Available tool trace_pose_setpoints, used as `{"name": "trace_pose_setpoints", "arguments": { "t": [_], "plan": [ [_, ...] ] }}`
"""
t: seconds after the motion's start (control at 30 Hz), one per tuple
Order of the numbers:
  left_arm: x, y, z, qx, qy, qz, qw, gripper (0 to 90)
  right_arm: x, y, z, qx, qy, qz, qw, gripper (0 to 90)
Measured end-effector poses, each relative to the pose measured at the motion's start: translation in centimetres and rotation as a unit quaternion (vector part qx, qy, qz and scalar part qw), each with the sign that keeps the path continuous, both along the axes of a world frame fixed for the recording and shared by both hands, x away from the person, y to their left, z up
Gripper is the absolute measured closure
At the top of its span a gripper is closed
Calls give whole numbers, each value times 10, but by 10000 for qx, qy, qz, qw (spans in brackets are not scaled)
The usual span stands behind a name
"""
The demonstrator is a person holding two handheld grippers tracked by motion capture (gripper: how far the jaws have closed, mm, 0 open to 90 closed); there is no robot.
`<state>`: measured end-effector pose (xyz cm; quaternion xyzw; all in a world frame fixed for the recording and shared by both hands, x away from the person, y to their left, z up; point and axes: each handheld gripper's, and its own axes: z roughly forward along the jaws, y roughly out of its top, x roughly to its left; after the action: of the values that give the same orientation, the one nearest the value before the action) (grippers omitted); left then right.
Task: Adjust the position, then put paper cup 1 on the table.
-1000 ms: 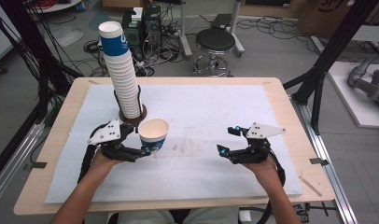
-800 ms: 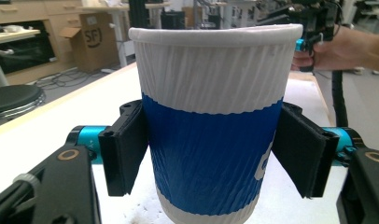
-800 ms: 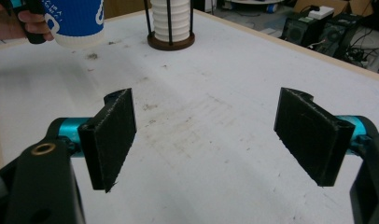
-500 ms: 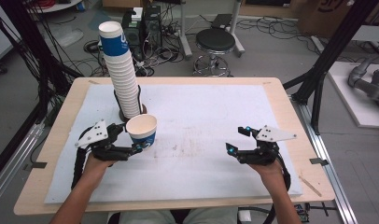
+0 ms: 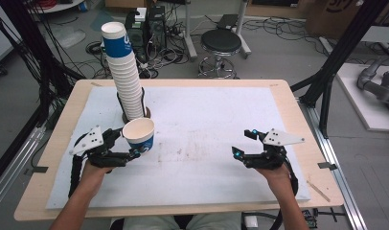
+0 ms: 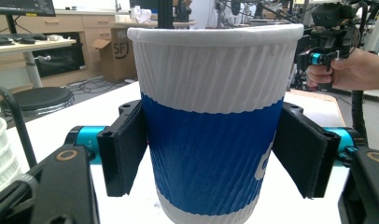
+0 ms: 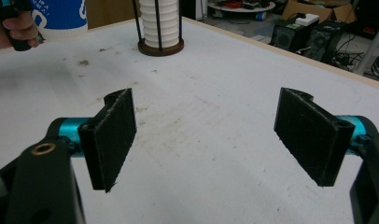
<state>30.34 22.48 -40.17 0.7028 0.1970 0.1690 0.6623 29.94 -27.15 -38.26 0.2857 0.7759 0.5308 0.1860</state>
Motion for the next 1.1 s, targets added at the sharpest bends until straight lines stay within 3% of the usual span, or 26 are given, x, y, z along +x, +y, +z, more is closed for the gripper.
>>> {"name": "trace_pose_setpoints", "arguments": {
  "t": [0.4, 0.67, 0.87, 1.1],
  "plan": [
    [2, 12, -4, -173, -36, 2, 9998, 288, 1, -1, 1, 22, 24, 3, 10000, 214],
    [2, 32, -10, -190, -9, 222, 9996, 288, -2, -2, -1, 1, 50, 33, 10000, 215],
    [4, 49, -16, -38, 4, 467, 9989, 288, -3, -4, -2, 4, 64, 28, 10000, 215],
    [10, 65, -29, 249, 196, 780, 9965, 288, -2, -5, -2, 26, 88, 30, 10000, 215]
  ]
}}
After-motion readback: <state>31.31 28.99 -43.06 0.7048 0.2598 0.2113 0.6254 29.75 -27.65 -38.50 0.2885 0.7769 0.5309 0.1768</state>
